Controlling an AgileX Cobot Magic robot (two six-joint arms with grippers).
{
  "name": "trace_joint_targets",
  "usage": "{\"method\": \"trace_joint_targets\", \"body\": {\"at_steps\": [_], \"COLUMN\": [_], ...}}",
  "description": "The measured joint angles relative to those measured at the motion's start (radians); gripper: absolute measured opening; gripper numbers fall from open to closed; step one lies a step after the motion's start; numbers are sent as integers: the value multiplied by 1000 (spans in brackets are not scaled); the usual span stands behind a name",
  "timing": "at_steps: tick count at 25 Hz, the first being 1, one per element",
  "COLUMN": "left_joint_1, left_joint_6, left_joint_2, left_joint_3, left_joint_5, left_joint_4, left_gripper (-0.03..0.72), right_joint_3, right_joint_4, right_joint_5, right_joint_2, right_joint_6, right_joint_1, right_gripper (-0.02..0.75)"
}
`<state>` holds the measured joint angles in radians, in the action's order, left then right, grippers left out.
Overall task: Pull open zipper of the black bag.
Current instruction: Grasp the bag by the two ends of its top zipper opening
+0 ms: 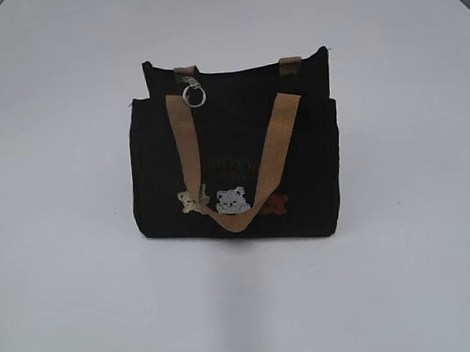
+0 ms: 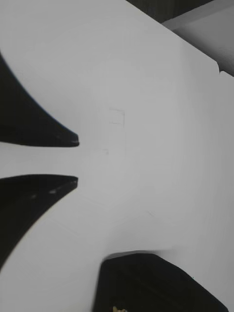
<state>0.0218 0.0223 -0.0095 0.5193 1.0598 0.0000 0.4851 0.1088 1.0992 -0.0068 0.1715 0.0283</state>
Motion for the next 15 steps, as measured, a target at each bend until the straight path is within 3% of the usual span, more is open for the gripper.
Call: {"method": "trace_joint_targets", "body": {"at_steps": [3, 6, 10, 12, 15], "left_joint_1": [0, 0, 0, 0, 1], "left_joint_6": [67, 395, 1052, 1440, 1973], "left_joint_2": [21, 119, 427, 620, 949], "left_joint_3": [21, 15, -24, -26, -26], "left_joint_5": [-66, -301, -529, -515, -417], "left_joint_4": [-116, -417, -946, -1233, -1559], "left_gripper": [146, 170, 306, 372, 411], "right_joint_3": [0, 0, 0, 0, 0], "right_joint_4": [0, 0, 0, 0, 0], "right_joint_5": [0, 0, 0, 0, 0], "right_joint_2": [0, 0, 0, 0, 0], "right_joint_6": [0, 0, 0, 0, 0], "right_joint_1": [0, 0, 0, 0, 0], "right_gripper": [327, 327, 327, 327, 327]}}
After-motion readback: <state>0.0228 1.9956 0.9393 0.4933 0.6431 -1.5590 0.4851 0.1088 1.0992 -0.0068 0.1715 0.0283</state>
